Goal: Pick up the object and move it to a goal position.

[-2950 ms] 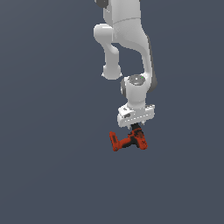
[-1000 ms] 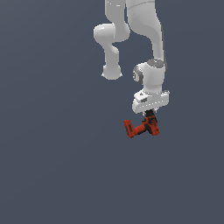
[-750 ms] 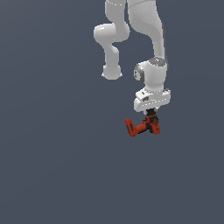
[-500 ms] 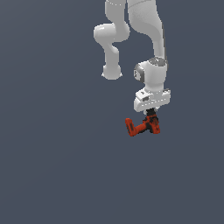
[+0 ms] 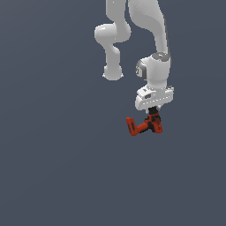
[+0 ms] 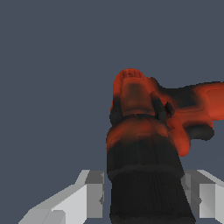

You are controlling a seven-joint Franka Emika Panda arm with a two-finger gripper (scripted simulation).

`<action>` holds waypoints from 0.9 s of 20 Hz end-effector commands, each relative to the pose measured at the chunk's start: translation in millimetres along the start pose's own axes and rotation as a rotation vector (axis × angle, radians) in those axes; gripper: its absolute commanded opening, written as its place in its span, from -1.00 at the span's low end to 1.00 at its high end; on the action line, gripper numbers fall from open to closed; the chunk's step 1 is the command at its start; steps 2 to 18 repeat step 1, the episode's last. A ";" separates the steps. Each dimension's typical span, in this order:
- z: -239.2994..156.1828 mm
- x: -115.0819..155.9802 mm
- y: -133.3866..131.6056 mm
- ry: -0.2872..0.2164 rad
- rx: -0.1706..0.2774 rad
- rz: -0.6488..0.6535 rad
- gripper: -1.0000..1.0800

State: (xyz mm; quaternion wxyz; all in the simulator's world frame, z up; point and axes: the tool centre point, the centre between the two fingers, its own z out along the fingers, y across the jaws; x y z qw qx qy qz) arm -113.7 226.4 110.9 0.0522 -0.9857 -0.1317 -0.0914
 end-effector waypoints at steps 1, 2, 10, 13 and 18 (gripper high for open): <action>-5.4 3.5 -0.5 0.007 0.001 -0.001 -1.00; -5.4 3.5 -0.5 0.007 0.001 -0.001 -1.00; -5.4 3.5 -0.5 0.007 0.001 -0.001 -1.00; -5.4 3.5 -0.5 0.007 0.001 -0.001 -1.00; -5.4 3.5 -0.5 0.007 0.001 -0.001 -1.00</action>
